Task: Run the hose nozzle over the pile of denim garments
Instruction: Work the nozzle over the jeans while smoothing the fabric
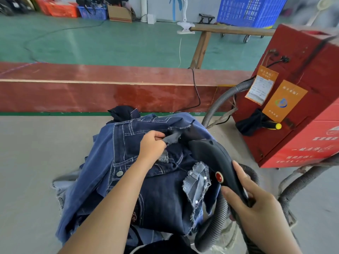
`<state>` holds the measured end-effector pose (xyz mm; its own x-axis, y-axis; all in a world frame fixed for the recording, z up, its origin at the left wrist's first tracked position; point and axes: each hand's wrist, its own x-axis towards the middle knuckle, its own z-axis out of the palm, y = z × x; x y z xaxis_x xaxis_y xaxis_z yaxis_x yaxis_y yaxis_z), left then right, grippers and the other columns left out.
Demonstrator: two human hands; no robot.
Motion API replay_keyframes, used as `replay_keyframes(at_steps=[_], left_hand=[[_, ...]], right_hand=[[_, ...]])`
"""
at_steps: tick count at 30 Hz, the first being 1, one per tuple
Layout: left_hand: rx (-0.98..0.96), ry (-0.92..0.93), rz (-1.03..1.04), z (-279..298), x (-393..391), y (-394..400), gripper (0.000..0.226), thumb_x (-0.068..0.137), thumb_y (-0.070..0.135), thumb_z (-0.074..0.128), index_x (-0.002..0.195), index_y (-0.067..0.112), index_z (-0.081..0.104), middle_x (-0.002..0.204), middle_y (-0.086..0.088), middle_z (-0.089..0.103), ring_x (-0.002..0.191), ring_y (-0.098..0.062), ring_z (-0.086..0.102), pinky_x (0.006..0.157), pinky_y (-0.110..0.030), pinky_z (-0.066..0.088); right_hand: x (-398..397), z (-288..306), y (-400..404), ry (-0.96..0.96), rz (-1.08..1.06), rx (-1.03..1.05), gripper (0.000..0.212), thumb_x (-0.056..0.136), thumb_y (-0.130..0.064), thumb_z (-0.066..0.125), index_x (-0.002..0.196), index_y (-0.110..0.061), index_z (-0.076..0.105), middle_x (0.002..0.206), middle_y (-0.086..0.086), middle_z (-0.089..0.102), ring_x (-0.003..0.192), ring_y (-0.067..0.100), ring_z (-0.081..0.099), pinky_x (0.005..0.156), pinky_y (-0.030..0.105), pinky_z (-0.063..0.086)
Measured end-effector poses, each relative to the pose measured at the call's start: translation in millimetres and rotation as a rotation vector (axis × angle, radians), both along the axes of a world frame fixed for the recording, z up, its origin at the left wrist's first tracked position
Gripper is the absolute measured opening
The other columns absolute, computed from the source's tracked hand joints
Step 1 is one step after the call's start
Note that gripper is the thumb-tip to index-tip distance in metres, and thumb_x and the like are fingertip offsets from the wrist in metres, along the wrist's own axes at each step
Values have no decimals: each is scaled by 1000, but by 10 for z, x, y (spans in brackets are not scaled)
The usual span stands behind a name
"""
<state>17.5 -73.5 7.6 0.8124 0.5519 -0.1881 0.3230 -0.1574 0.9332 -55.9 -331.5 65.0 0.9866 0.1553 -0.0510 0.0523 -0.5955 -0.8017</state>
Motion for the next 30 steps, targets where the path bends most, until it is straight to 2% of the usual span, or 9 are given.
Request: replay_keyframes(at_steps=[6,9,12,14,19,22,24,27,30], left_hand=[[93,-15,-54,19,-12,-35,14,98,25,44,97,19,58,85,11,55,76,-5,52,59,-21,36],[216,21,-214,9,-37,-77,36,90,56,52,101,22,53,90,13,59,84,-7,57,68,-28,42],[381,57,-306,-17,-19,-119,57,85,57,60,125,19,47,116,5,58,102,-16,57,84,-36,47],[561,40,-161,-3,-9,-36,62,86,57,59,130,15,47,126,-4,55,115,-23,52,92,-41,44],[747,363,160,-101,-157,379,81,87,60,55,145,10,29,149,-13,32,137,-35,27,105,-53,30],[676,380,273,-150,-222,491,86,86,45,68,147,7,21,149,-18,28,135,-39,30,103,-54,33],[540,317,347,-151,-212,570,85,84,40,72,145,4,26,143,-20,39,129,-41,41,100,-55,38],[289,226,408,-198,-217,707,64,83,38,74,127,1,48,123,-18,59,112,-37,56,84,-45,47],[171,81,427,-173,-257,769,32,88,36,67,98,6,63,94,-10,67,93,-31,61,75,-39,45]], right_hand=[[-6,2,91,-49,-90,40,62,76,-40,73,108,-77,35,81,-27,67,81,10,66,71,28,46],[-4,41,100,-74,-137,102,62,75,-40,74,104,-80,39,76,-22,69,74,12,68,72,29,51],[-9,68,86,-97,-160,175,60,75,-37,76,106,-77,43,78,-23,70,74,8,68,76,30,53],[-28,80,69,-105,-169,220,60,76,-32,76,108,-74,48,82,-22,71,75,13,71,80,35,56],[-133,128,45,-267,-250,277,58,75,-28,75,115,-63,52,88,-23,72,66,-12,62,68,-2,44],[-152,194,63,-275,-297,292,57,70,-42,69,116,-67,48,100,-4,73,67,-9,60,77,1,43],[-110,184,59,-233,-279,280,58,75,-34,73,115,-66,46,98,0,73,65,-3,56,79,8,44],[-82,121,96,-184,-242,245,64,77,-24,76,119,-63,47,84,-21,71,74,8,66,80,23,51],[-110,32,168,-141,-202,203,64,77,-28,77,120,-64,45,73,-45,59,70,-12,63,62,27,52]])
